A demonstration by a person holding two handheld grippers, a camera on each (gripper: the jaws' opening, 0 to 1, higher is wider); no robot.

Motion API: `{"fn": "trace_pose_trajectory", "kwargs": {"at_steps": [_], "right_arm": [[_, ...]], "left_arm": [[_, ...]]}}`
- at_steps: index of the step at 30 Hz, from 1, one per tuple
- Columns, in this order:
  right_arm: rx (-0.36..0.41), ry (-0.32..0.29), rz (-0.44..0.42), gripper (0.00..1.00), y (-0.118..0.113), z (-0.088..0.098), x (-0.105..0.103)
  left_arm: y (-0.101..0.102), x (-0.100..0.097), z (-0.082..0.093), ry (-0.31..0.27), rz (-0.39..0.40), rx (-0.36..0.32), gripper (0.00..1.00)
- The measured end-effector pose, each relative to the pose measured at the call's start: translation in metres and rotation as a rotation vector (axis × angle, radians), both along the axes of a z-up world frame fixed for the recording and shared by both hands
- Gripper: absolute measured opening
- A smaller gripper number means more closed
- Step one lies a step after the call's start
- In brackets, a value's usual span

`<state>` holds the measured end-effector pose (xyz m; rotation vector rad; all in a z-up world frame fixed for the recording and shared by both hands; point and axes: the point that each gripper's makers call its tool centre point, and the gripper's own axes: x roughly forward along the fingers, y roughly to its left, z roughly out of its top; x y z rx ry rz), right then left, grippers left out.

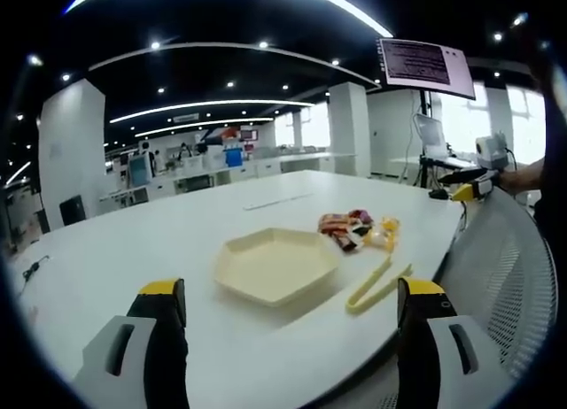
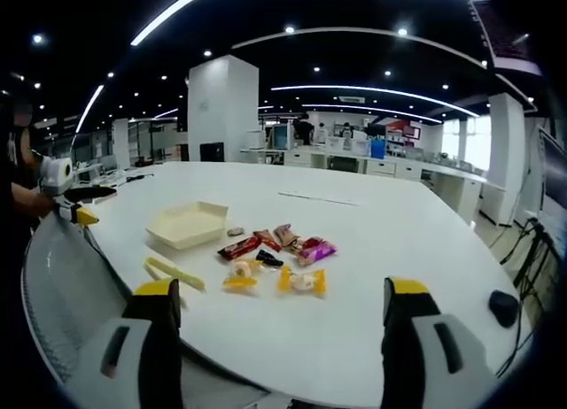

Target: Place the target food into the container with the food tongs after gripping and lifting it, then release it inside without dropping or visibly crushing the food.

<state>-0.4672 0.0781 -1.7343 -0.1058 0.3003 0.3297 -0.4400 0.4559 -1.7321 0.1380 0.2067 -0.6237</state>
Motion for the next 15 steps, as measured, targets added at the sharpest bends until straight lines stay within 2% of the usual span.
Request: {"fn": "trace_pose_trajectory", "kwargs": {"at_steps": [15], "right_arm": [[0.011,0.001,0.004,0.95,0.0016,0.0,-0.0002]], "left_arm": [[-0.0004,-0.0004,-0.0009,0.001,-0.005,0.011,0.94]]}}
